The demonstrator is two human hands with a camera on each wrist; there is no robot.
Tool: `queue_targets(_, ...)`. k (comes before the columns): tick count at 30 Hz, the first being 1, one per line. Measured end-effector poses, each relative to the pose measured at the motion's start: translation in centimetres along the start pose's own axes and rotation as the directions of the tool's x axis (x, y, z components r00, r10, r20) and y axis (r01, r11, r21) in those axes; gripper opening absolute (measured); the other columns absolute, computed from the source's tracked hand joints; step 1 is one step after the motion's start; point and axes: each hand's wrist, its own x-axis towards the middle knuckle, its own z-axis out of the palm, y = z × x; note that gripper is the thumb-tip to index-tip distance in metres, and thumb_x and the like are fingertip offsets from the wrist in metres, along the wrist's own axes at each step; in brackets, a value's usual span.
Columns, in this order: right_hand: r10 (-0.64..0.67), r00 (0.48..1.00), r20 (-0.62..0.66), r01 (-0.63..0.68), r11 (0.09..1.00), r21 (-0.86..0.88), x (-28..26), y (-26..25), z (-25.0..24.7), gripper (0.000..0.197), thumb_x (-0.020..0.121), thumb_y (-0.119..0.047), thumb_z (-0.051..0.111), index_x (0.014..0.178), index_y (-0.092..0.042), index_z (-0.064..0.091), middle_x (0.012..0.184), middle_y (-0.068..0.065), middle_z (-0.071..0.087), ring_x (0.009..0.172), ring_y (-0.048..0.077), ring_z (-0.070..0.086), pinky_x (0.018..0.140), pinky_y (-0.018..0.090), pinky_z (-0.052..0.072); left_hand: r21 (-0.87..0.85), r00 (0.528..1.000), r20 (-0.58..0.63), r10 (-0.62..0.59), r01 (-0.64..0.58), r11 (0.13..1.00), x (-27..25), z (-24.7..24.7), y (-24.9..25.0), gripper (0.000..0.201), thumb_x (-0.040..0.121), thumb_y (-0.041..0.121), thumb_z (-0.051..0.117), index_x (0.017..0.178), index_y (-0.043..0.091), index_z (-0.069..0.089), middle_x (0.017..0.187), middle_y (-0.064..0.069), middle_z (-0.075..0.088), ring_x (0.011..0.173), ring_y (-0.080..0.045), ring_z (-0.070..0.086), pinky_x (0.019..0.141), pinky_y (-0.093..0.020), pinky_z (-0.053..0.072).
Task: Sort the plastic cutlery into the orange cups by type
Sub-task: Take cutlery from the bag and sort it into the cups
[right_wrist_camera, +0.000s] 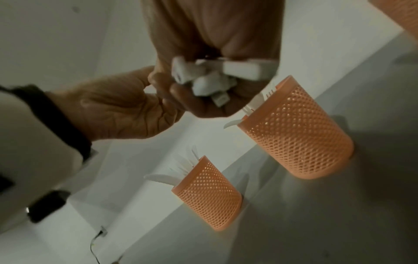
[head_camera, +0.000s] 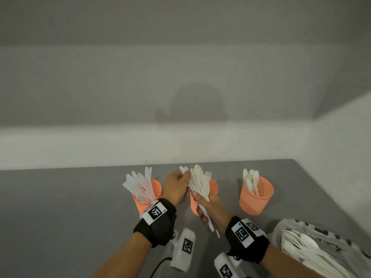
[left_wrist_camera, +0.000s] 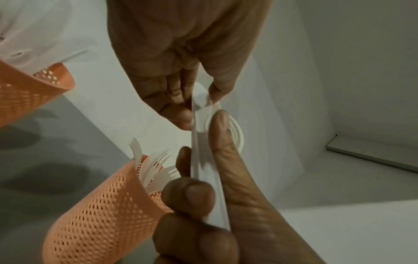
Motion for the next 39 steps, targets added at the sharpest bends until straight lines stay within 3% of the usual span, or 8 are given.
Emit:
queue_targets(2,0.044,0.999,0.0,-0.043,0.999,0.028,0.0,0.0,-0.2,0.025,0.091,-0.044,0.051,0.096,-0.019,0.052,0.046,-0.004,0.045,0.033,0.007,0.037,0.035,0.017,0.033,-0.004,1.0,0.008,-0.019,0.019,1.0,0.2,0.1,-0.3,0.028,0.095,0.02,0.042,0.075,0.005,0.056,0.073,-0.013,0.061,0.064,-0.025,0.057,0.073,-0.044,0.053)
queue_targets(8,0.038,0.997,-0.065,-0.034,0.997,0.064,0.3,0.0,-0.5,0.032,0.09,-0.04,0.053,0.082,-0.009,0.054,0.046,-0.002,0.046,0.033,0.008,0.04,0.035,0.018,0.033,-0.055,0.991,0.116,-0.067,0.074,0.996,-0.5,1.5,-0.9,0.022,0.097,0.014,0.038,0.098,0.001,0.056,0.073,-0.009,0.056,0.054,-0.014,0.05,0.042,-0.017,0.042)
queue_targets(20,-0.029,0.998,-0.052,0.031,0.999,0.032,0.6,0.1,0.0,0.016,0.095,-0.026,0.049,0.098,-0.013,0.057,0.06,0.004,0.064,0.051,0.015,0.061,0.045,0.026,0.049,0.033,0.999,0.036,0.003,-0.004,0.999,-0.4,1.8,-2.0,0.022,0.097,0.013,0.037,0.081,0.008,0.051,0.069,-0.007,0.056,0.058,-0.015,0.052,0.053,-0.021,0.041)
queue_targets(25,-0.016,0.993,-0.116,0.016,1.0,0.001,1.1,0.5,0.1,0.026,0.09,-0.038,0.056,0.102,-0.016,0.062,0.066,0.005,0.066,0.055,0.019,0.063,0.05,0.028,0.053,-0.024,0.996,-0.082,0.024,-0.026,0.999,0.1,-0.4,-1.8,0.023,0.098,0.015,0.034,0.086,0.008,0.051,0.089,-0.018,0.066,0.083,-0.032,0.064,0.079,-0.041,0.052)
queue_targets(28,0.046,0.985,-0.167,-0.047,0.999,-0.001,1.4,0.8,-0.3,0.032,0.087,-0.042,0.057,0.083,-0.01,0.056,0.052,0.002,0.051,0.039,0.012,0.049,0.04,0.021,0.042,-0.112,0.968,-0.222,0.117,-0.144,0.983,0.4,-3.2,-0.3,0.021,0.1,0.017,0.033,0.103,0.004,0.049,0.081,-0.012,0.066,0.072,-0.024,0.063,0.062,-0.026,0.051)
queue_targets(33,0.089,0.983,-0.16,-0.093,0.995,-0.02,1.5,0.4,-0.7,0.023,0.092,-0.035,0.053,0.079,-0.016,0.051,0.048,-0.001,0.028,0.03,0.005,0.025,0.032,0.015,0.023,0.302,0.805,-0.384,0.453,-0.354,0.885,2.6,-8.8,1.2,0.025,0.098,0.017,0.039,0.107,-0.001,0.054,0.093,-0.01,0.062,0.081,-0.019,0.055,0.067,-0.018,0.035)
queue_targets(36,0.135,0.978,-0.159,-0.14,0.99,-0.022,1.7,0.1,-0.8,0.034,0.092,-0.035,0.054,0.066,-0.015,0.044,0.039,-0.005,0.027,0.028,0.005,0.023,0.032,0.015,0.02,0.473,0.825,-0.298,0.481,-0.31,0.825,3.4,-9.8,-0.7,0.025,0.097,0.014,0.041,0.114,-0.003,0.049,0.091,-0.02,0.063,0.081,-0.035,0.06,0.065,-0.027,0.035)
queue_targets(39,0.155,0.975,-0.16,-0.158,0.987,-0.01,1.8,-0.2,-0.6,0.033,0.091,-0.033,0.055,0.066,-0.016,0.041,0.038,-0.006,0.027,0.028,0.006,0.021,0.033,0.015,0.019,0.537,0.88,-0.16,0.448,-0.304,0.787,3.0,-9.3,-2.8,0.047,0.095,0.013,0.043,0.14,0.01,0.028,0.077,-0.013,0.061,0.067,-0.031,0.058,0.061,-0.03,0.037)
